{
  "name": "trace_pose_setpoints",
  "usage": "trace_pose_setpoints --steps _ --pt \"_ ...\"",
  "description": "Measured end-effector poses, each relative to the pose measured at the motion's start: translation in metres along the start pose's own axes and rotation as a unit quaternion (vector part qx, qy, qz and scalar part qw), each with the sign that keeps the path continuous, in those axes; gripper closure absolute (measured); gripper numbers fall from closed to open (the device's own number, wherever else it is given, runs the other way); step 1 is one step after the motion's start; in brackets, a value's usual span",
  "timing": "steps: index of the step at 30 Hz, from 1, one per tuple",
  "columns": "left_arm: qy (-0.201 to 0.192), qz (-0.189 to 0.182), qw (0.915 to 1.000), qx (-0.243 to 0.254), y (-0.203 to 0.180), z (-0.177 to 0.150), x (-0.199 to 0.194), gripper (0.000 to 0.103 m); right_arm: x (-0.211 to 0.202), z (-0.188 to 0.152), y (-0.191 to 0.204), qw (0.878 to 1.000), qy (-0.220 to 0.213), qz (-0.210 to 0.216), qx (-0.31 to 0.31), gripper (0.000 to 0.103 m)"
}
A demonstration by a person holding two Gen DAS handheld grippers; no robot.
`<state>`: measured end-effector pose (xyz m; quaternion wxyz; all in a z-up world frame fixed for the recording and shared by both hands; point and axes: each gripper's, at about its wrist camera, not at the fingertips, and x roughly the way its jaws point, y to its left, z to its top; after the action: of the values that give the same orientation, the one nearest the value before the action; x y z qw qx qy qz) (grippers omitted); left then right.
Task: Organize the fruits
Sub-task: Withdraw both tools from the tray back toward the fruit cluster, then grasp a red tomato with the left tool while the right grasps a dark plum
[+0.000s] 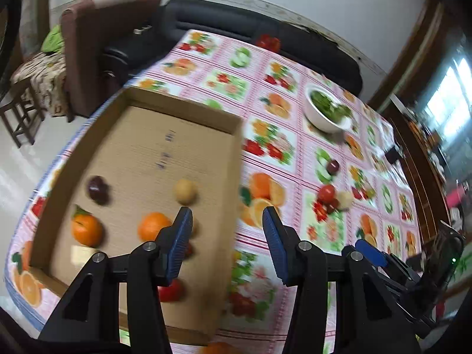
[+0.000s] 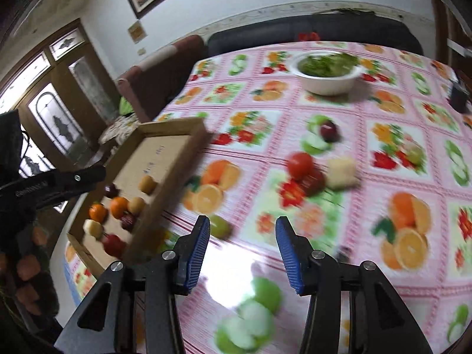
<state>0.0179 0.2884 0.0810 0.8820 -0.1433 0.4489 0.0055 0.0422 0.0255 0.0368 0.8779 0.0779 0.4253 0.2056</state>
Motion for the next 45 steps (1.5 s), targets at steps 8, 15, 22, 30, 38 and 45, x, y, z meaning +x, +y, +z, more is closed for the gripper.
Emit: trace_pose_setpoints --steps 8,15,22,30,38,45 --pt "0.024 -0.018 0.9985 0.045 -0.048 -0.015 0.014 0.055 -0.019 -0.014 -0.044 0.999 -0.011 -0.031 0.035 0.054" --pt "0.04 -0.024 0.9971 0.06 -0.069 -0.018 0.026 0.055 -0.027 -0.014 -0.063 0.998 -0.022 -0.043 0.048 0.054" --pt "0.046 -0.017 0.9961 0.073 -0.082 -0.016 0.04 0.055 -0.012 0.0 -0.071 0.997 -0.022 -0.052 0.053 0.054" --pt "0.06 -0.023 0.9954 0.072 -0.092 -0.007 0.062 0.055 0.018 0.044 -0.079 0.997 -0.034 -0.055 0.051 0.054" --pt "0.082 -0.054 0.9932 0.063 -0.105 0.005 0.088 0.055 0.079 0.099 -0.085 0.997 -0.018 -0.066 0.024 0.054" --pt "0.095 -0.068 0.9905 0.073 -0.123 0.012 0.109 0.056 0.109 0.105 -0.089 0.999 0.02 -0.05 -0.002 0.075"
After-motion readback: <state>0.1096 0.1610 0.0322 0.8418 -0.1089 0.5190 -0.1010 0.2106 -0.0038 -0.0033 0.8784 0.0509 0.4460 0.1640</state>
